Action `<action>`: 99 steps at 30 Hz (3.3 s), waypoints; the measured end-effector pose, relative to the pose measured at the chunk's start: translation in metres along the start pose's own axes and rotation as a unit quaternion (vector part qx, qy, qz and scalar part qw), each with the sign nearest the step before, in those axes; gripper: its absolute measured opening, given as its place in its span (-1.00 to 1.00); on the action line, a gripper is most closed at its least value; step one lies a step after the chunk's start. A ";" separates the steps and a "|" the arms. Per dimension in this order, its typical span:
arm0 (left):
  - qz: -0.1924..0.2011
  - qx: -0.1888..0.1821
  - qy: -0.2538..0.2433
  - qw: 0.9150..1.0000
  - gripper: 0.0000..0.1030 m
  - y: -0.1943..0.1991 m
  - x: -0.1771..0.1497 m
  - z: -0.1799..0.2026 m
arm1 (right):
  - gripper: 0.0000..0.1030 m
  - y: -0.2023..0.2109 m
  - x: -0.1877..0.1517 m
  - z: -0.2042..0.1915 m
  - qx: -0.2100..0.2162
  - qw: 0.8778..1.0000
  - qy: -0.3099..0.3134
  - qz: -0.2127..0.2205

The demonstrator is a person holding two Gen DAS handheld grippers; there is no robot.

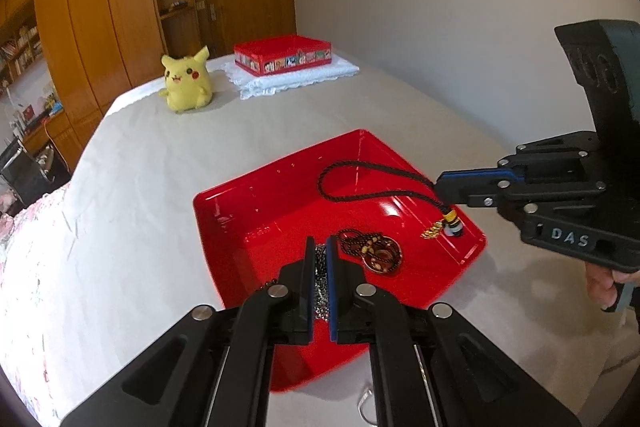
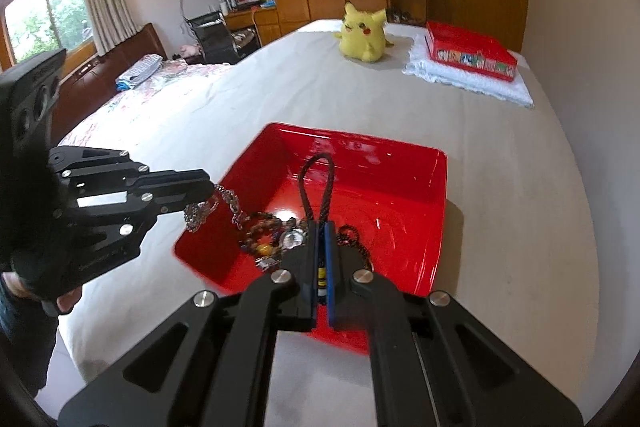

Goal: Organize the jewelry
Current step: 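Lower the chain into the red box with left tool while right tool drops the cord pendant there, then open both tools and withdraw from the red box toward the bangle and gold pendant, then grasp the silver ring bangle with left tool while right tool grasps the gold pendant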

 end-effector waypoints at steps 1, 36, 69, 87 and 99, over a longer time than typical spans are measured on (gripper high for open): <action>-0.003 0.000 0.001 1.000 -0.92 -0.005 0.000 0.000 | -0.99 -0.008 0.000 0.005 -0.001 1.000 -0.005 -0.005; -0.027 -0.004 -0.004 1.000 0.47 -0.017 -0.045 0.006 | -0.27 -0.007 -0.061 -0.012 -0.011 1.000 0.014 -0.008; -0.069 -0.052 0.019 0.996 0.60 -0.001 -0.181 0.053 | -0.66 -0.052 -0.171 -0.073 -0.008 0.995 0.060 -0.076; -0.086 -0.011 0.019 0.996 -0.09 -0.025 -0.168 0.062 | -0.66 -0.028 -0.174 -0.051 0.025 0.999 -0.004 -0.046; -0.084 -0.011 0.031 0.996 -0.10 -0.015 -0.168 0.060 | -0.66 -0.018 -0.171 -0.056 0.028 0.999 -0.002 -0.039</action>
Point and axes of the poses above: each gripper's, at about its wrist camera, not at the fingertips, and y roughly against the way its jaws point, z to its right, x to its top, the point moved 10 cm from there along -y, roughly the way its jaws point, and after that the axes turned 7 degrees about x, right-handed, at the moved point
